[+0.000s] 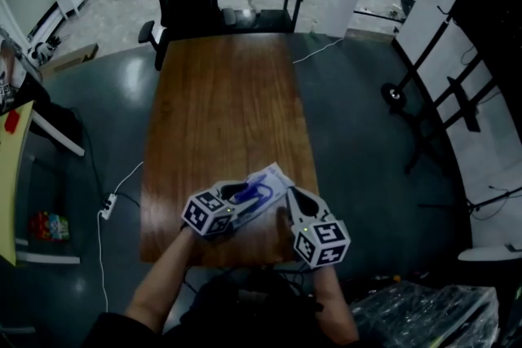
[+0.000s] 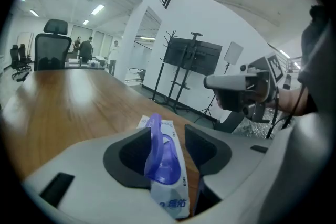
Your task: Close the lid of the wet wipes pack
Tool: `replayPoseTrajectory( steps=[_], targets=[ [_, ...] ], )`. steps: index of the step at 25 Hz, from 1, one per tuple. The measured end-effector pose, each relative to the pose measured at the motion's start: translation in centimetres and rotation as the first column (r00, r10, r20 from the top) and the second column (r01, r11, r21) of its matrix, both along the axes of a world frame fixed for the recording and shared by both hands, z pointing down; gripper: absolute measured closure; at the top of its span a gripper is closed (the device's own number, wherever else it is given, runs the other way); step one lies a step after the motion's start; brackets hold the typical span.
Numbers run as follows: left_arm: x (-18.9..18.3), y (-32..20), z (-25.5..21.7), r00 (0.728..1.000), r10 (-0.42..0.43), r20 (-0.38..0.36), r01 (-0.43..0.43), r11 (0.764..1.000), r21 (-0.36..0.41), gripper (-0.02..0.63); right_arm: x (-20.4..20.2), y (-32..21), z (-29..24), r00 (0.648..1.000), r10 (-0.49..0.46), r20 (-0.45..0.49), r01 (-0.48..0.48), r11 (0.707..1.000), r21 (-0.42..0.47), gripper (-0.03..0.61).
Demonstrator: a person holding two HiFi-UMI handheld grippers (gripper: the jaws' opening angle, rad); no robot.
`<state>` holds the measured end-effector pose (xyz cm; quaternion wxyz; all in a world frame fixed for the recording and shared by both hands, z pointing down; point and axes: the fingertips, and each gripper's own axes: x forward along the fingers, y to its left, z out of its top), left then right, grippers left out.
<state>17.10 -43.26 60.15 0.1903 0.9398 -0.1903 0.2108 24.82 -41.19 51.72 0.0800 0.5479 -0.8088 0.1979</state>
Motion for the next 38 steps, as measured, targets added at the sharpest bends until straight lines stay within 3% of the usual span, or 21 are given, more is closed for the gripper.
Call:
replayPoseTrajectory(
  steps=[4, 10, 15, 25, 29, 33, 38],
  targets=[
    [1.3, 1.7, 1.7, 0.998, 0.045, 0.04, -0.044, 0.998, -0.033, 0.428, 0.8, 0.6, 0.1, 1.0, 0.018, 0.004, -0.018, 1.0, -0.005, 0.568],
    [2.1, 1.6, 4.2, 0.995, 0.035, 0.097, -0.028, 0.998, -0.064, 0.433, 2.4, 0.9, 0.4, 0.999, 0.04, 0.011, -0.04, 0.999, -0.004, 0.568],
    [1.2, 0.5, 5.9, 0.984, -0.065, 0.165, 0.076, 0.995, -0.057, 0.602, 3.6, 1.1, 0.5, 0.999, 0.05, 0.011, -0.05, 0.999, -0.006, 0.568],
    [1.4, 0.6, 7.7, 0.951, -0.101, 0.293, 0.102, 0.995, 0.01, 0.614, 5.3, 1.3, 0.9, 0.999, 0.027, 0.018, -0.027, 1.0, -0.007, 0.568],
    [1.4, 0.5, 7.6, 0.951, -0.121, 0.285, 0.122, 0.992, 0.016, 0.614, 5.2, 1.4, 1.3, 1.0, 0.002, 0.03, -0.001, 1.0, -0.015, 0.568],
    [1.0, 0.8, 5.9, 0.947, -0.136, 0.291, 0.121, 0.99, 0.07, 0.614, 4.5, 1.8, 1.3, 0.999, -0.024, 0.042, 0.024, 1.0, -0.007, 0.568],
    [0.0, 2.7, 0.5, 0.97, -0.162, 0.179, 0.14, 0.982, 0.131, 0.614, 2.8, 3.6, -0.5, 0.998, -0.032, 0.06, 0.03, 0.999, 0.039, 0.568]
  ],
)
